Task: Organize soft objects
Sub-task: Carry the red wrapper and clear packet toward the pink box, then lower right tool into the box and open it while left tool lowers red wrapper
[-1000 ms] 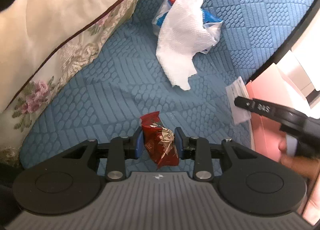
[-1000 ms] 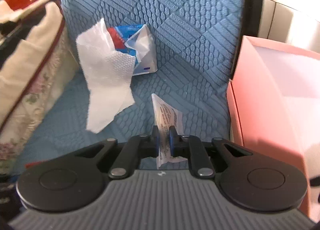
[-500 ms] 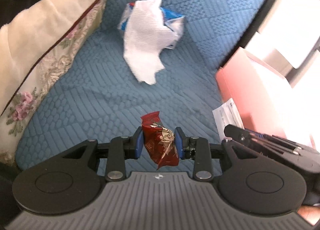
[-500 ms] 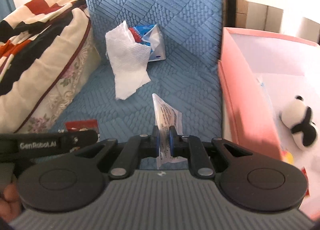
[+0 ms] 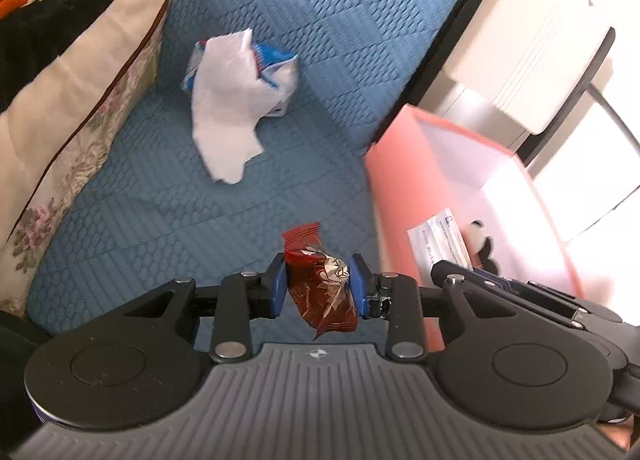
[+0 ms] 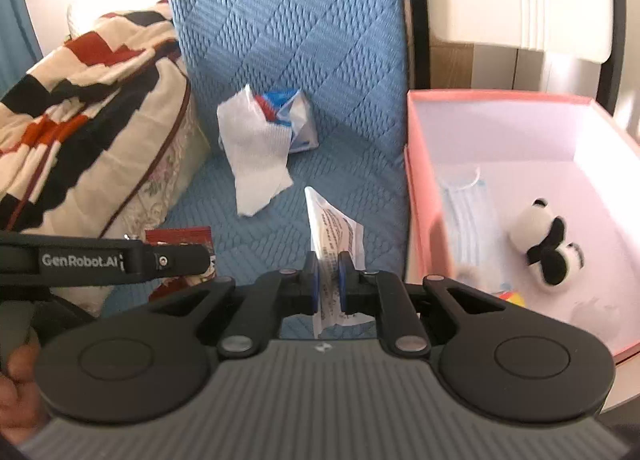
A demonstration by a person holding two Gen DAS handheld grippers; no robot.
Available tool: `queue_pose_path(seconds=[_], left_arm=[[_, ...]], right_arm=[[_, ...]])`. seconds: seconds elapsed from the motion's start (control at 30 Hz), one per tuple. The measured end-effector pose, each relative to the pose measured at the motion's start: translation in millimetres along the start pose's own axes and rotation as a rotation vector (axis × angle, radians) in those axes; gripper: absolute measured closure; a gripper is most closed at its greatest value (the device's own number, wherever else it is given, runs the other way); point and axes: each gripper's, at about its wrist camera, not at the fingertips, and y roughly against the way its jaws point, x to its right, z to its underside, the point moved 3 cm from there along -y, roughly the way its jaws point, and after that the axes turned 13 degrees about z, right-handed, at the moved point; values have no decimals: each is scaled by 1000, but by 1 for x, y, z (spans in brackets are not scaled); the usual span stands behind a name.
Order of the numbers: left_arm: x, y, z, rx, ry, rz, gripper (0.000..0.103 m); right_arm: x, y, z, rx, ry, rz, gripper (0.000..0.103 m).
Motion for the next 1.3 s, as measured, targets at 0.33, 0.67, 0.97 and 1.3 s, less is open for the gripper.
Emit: queue_pose_path(seconds=[0.33, 0.67, 0.97, 1.3], left_arm=[[50, -1, -20, 51, -25, 44, 65], [109, -31, -36, 85, -85, 84, 66], [117, -85, -23, 34, -93, 70, 64], [56, -138, -6, -41, -31, -43, 38]], right_arm=[[48, 31, -37, 52, -5, 19, 90], [101, 35, -57, 87, -14, 40, 90], [146, 1, -41, 18, -41, 86, 90], [182, -43, -9, -123, -113, 157, 65]])
